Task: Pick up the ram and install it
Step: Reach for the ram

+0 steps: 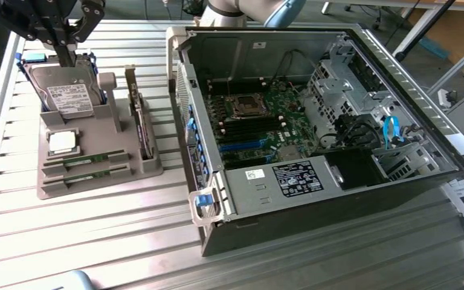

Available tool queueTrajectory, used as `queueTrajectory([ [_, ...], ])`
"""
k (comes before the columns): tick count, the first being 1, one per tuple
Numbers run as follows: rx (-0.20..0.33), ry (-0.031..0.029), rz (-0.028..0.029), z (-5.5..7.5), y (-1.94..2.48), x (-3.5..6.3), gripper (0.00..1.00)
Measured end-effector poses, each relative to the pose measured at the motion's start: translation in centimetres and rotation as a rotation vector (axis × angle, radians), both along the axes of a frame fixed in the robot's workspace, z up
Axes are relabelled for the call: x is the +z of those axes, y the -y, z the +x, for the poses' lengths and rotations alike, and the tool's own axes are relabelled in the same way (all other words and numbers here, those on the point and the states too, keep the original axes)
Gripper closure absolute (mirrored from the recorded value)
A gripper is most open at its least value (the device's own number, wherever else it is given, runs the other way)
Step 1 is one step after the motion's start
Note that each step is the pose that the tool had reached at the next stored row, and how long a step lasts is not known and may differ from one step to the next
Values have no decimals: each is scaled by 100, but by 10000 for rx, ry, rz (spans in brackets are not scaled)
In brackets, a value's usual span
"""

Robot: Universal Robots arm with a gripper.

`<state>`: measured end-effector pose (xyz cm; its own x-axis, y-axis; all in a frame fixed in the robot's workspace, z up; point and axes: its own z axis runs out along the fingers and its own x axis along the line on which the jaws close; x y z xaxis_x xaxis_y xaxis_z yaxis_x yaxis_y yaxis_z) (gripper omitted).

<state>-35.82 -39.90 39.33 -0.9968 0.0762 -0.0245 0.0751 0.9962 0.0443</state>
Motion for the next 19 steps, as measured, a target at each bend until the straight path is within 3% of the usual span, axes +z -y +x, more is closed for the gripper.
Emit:
queueTrajectory([
  [19, 0, 0, 0, -145, 0, 0, 89],
])
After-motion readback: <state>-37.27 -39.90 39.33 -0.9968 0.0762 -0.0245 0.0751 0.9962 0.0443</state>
